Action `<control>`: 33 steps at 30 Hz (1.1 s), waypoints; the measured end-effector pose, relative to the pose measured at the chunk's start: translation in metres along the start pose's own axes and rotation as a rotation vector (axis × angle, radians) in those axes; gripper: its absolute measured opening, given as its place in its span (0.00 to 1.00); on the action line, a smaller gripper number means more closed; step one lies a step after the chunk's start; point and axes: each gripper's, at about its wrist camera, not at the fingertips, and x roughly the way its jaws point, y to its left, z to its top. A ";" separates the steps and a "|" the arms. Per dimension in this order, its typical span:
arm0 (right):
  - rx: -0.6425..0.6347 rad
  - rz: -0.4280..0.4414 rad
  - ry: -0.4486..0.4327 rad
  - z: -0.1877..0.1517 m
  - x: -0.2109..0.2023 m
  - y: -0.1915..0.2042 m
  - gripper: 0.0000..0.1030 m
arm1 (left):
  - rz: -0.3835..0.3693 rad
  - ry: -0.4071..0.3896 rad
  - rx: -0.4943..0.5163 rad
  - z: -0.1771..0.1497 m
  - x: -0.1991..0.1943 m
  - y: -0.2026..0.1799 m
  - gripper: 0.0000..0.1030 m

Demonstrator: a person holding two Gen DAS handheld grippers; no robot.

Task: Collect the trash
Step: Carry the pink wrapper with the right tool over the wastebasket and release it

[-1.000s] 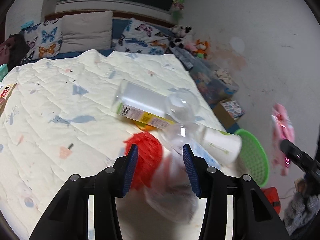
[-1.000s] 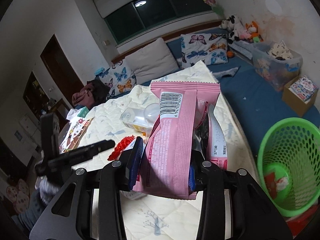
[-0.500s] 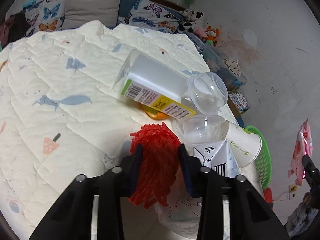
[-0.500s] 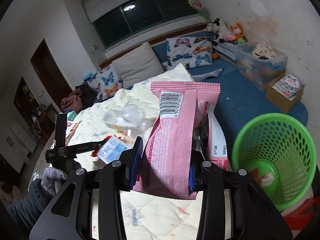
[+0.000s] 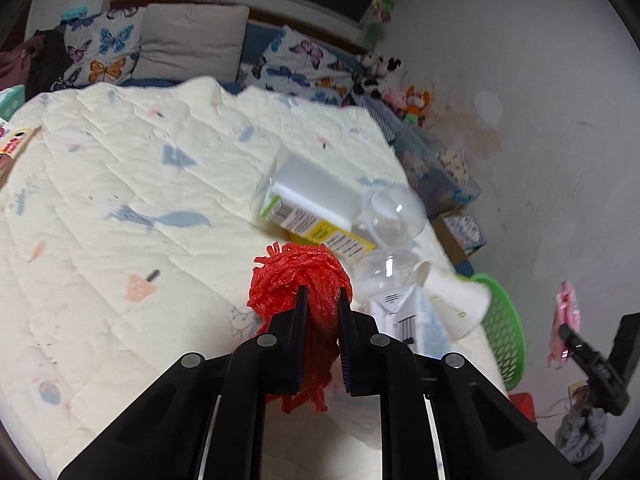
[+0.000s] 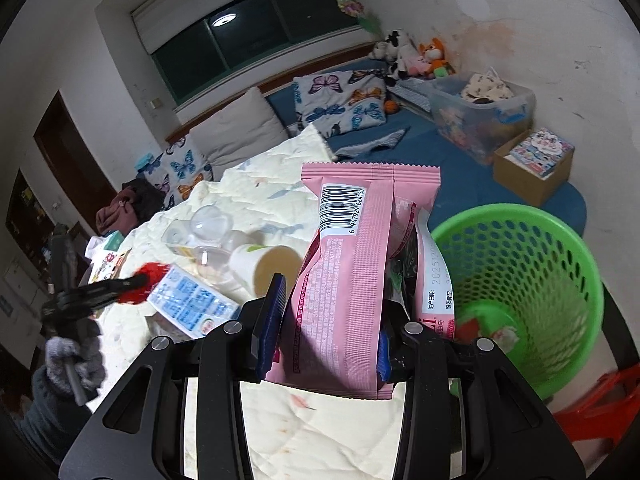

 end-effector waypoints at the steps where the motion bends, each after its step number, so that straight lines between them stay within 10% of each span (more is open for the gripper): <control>1: 0.005 -0.001 0.000 0.000 -0.002 -0.005 0.38 | -0.005 -0.010 -0.001 0.001 -0.006 -0.001 0.13; 13: 0.047 -0.151 0.049 -0.007 0.003 -0.087 0.40 | -0.109 -0.074 0.103 -0.001 -0.048 -0.072 0.13; 33: 0.086 -0.256 0.180 -0.019 0.054 -0.171 0.59 | -0.254 0.053 0.290 -0.013 0.020 -0.209 0.13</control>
